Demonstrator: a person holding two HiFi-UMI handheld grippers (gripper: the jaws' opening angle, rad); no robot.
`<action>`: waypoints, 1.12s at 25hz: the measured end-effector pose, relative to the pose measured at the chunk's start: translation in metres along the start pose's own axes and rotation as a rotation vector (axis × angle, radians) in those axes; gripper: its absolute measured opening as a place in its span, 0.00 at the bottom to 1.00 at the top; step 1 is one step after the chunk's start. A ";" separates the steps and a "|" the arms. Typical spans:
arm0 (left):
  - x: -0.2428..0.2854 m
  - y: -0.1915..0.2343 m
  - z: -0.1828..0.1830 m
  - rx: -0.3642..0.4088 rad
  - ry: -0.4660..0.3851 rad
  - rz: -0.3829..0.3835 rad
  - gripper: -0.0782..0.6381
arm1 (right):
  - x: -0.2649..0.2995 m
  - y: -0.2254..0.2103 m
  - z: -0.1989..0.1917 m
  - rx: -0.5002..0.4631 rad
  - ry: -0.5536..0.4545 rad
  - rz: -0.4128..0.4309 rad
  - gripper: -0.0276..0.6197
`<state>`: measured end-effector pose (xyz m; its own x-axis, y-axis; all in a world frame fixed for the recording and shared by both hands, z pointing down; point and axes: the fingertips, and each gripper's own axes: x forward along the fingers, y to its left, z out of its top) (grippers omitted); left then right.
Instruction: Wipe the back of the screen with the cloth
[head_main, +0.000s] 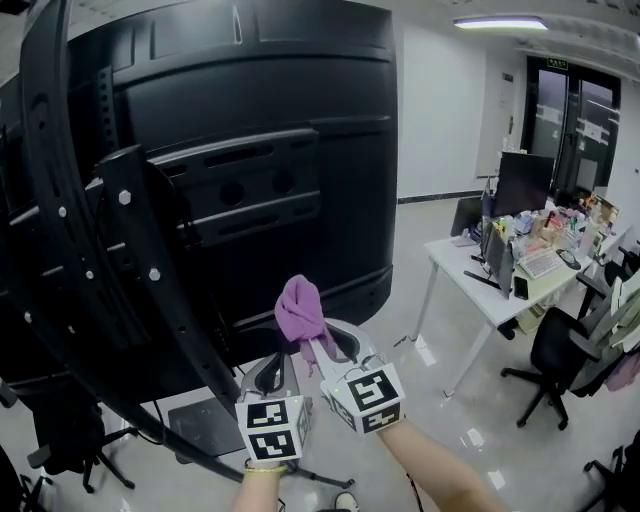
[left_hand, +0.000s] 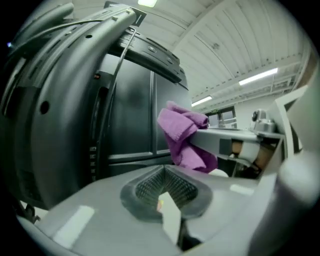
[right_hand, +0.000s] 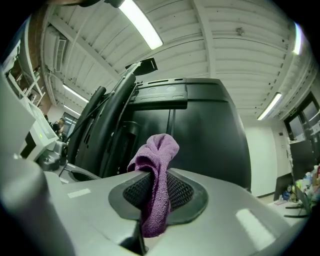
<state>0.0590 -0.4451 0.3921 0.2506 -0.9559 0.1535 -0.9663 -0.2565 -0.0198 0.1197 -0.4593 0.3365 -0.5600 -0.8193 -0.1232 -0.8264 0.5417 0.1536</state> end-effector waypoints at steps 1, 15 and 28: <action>0.008 0.001 0.008 0.000 -0.006 0.013 0.12 | 0.012 -0.003 0.004 -0.012 -0.013 0.018 0.13; 0.082 -0.021 0.058 0.045 -0.022 0.087 0.12 | 0.059 -0.114 -0.010 -0.112 -0.006 0.072 0.13; 0.112 -0.080 0.070 0.035 -0.034 0.158 0.12 | 0.020 -0.272 -0.028 -0.166 0.041 -0.062 0.13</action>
<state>0.1682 -0.5419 0.3422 0.0980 -0.9888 0.1125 -0.9914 -0.1068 -0.0752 0.3353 -0.6285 0.3193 -0.5029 -0.8588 -0.0983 -0.8361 0.4544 0.3073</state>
